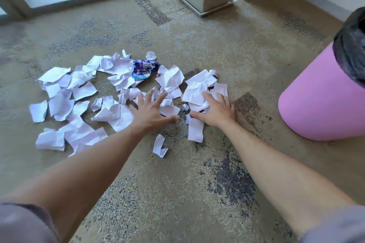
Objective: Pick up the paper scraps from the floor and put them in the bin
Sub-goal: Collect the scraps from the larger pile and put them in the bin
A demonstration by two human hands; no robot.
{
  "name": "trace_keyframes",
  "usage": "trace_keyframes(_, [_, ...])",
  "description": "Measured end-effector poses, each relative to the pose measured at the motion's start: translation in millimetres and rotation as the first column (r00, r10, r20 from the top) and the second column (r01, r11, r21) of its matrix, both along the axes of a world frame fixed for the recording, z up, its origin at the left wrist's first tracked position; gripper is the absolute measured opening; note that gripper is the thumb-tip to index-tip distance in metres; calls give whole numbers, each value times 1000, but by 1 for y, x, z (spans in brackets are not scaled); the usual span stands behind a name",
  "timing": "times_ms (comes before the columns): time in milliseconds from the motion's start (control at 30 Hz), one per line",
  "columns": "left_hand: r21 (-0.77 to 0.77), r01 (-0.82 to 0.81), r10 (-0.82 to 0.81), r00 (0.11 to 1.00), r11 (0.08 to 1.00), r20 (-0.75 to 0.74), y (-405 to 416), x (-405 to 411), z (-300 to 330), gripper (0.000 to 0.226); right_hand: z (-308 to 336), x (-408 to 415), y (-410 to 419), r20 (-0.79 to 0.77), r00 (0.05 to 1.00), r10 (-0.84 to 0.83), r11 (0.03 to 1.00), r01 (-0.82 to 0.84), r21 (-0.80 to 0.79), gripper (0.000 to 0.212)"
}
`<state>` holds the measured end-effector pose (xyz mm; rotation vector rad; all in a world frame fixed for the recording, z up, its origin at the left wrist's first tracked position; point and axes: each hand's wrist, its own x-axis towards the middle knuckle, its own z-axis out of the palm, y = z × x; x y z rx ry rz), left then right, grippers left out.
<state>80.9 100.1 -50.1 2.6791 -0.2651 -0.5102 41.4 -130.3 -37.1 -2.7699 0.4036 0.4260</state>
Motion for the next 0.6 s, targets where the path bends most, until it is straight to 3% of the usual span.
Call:
trace_keyframes(133, [30, 79, -80, 996, 996, 35, -16, -3, 3, 105, 4, -3, 22, 24, 996, 82, 997, -82, -10, 81])
trace_keyframes(300, [136, 159, -165, 986, 978, 35, -23, 2, 2, 100, 13, -7, 27, -36, 987, 155, 987, -153, 51, 101])
trace_keyframes(400, [200, 194, -208, 977, 960, 51, -23, 7, 4, 97, 15, -11, 30, -108, 958, 265, 962, -270, -35, 106])
trace_keyframes(600, [222, 202, -225, 970, 954, 87, -17, 20, 13, 82, 12, -14, 41, -118, 969, 218, 976, -214, 43, 86])
